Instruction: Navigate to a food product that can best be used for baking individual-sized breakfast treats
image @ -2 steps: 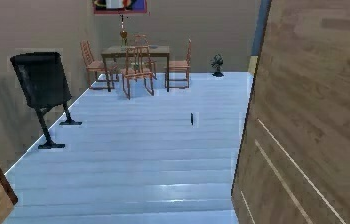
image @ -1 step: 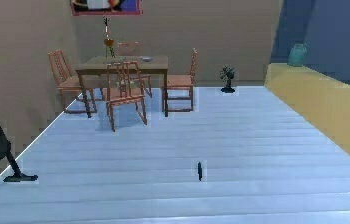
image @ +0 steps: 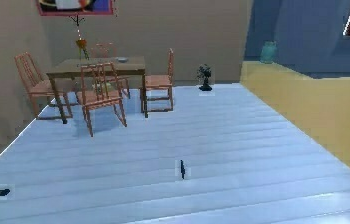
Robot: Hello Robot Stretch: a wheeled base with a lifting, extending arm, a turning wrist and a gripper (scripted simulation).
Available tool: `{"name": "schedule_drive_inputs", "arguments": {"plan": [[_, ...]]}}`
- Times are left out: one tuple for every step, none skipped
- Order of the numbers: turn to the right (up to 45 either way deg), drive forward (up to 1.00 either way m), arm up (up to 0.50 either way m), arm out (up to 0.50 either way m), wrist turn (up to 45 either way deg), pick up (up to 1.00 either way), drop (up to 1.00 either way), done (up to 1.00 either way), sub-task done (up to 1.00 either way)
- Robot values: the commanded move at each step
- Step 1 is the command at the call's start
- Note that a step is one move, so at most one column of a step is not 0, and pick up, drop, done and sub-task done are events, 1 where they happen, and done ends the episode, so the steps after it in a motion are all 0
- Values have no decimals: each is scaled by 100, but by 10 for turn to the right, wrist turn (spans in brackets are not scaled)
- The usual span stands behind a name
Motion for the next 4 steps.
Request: {"name": "schedule_drive_inputs", "arguments": {"plan": [[0, 45, 0, 0, 0, 0, 0, 0, 0], [330, 0, 0, 0, 0, 0, 0, 0, 0], [0, 80, 0, 0, 0, 0, 0, 0, 0], [330, 0, 0, 0, 0, 0, 0, 0, 0]]}}
